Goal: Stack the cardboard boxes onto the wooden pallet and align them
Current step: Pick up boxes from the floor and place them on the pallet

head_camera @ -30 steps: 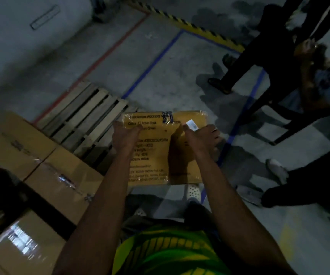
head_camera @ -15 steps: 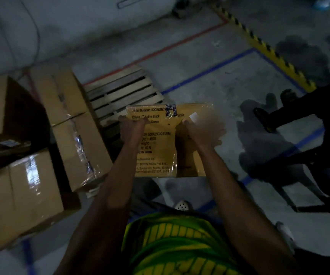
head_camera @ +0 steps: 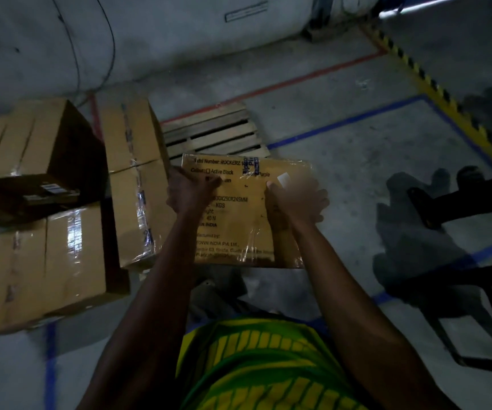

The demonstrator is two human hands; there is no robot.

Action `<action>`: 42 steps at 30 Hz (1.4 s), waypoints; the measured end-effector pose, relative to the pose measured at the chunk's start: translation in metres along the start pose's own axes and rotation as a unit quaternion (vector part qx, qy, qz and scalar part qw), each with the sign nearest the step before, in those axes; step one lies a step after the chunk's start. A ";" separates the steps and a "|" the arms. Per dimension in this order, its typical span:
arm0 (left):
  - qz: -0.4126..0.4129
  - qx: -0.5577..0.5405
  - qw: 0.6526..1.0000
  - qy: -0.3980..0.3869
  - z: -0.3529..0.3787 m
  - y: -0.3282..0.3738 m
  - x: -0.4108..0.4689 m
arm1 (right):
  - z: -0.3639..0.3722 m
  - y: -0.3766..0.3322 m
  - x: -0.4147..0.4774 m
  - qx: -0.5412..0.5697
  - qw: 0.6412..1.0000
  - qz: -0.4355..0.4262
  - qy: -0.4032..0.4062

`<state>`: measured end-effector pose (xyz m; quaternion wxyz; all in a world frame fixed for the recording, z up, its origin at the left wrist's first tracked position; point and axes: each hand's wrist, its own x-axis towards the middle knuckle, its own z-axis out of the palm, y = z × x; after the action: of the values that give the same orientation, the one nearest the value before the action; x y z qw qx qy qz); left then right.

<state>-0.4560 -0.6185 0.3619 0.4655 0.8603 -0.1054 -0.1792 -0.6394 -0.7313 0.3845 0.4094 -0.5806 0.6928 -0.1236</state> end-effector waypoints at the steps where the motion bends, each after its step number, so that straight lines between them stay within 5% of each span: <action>1: 0.007 0.006 1.000 0.006 -0.002 0.000 -0.002 | 0.001 -0.001 0.000 0.001 1.000 -0.004 0.000; 18: -0.049 0.011 0.999 0.002 -0.006 -0.012 0.049 | 0.062 -0.033 0.031 -0.049 0.999 -0.014 0.002; 34: -0.120 -0.022 0.991 -0.050 0.003 0.003 0.266 | 0.184 -0.179 0.124 -0.082 0.996 0.034 -0.004; 42: -0.116 -0.079 0.978 -0.156 0.000 -0.018 0.387 | 0.241 -0.250 0.181 -0.081 0.997 0.011 -0.014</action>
<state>-0.1018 -0.7435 0.2658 0.4861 0.7886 -0.0617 -0.3714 -0.2906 -0.8959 0.3166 0.3718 -0.6058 0.7014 -0.0539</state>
